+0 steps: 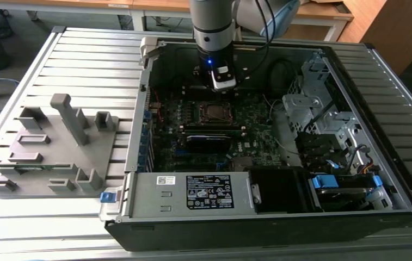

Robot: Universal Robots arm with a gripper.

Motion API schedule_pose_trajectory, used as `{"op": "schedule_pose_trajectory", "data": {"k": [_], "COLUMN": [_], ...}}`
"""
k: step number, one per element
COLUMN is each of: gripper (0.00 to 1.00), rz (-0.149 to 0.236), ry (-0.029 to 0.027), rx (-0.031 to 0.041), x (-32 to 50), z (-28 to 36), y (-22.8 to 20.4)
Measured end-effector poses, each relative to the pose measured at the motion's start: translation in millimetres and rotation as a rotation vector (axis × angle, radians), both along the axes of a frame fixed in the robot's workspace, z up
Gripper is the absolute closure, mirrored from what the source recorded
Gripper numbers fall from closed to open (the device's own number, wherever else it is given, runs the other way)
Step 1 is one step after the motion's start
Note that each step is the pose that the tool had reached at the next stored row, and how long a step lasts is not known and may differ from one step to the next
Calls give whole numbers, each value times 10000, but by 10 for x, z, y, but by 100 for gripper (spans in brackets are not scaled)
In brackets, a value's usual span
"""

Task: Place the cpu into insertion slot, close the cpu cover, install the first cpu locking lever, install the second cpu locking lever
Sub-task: 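Install the first cpu locking lever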

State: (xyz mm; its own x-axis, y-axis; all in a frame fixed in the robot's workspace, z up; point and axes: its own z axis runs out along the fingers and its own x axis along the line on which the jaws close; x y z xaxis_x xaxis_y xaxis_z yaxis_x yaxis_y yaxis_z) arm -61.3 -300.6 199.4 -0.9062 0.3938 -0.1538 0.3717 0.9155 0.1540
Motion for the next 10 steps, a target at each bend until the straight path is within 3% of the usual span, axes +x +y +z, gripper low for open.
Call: {"op": "schedule_pose_trajectory", "data": {"k": [10], "gripper": [89], "rz": [2], "ry": [-123], "rx": [2], "x": [-12], "z": [-27], "y": [1]}}
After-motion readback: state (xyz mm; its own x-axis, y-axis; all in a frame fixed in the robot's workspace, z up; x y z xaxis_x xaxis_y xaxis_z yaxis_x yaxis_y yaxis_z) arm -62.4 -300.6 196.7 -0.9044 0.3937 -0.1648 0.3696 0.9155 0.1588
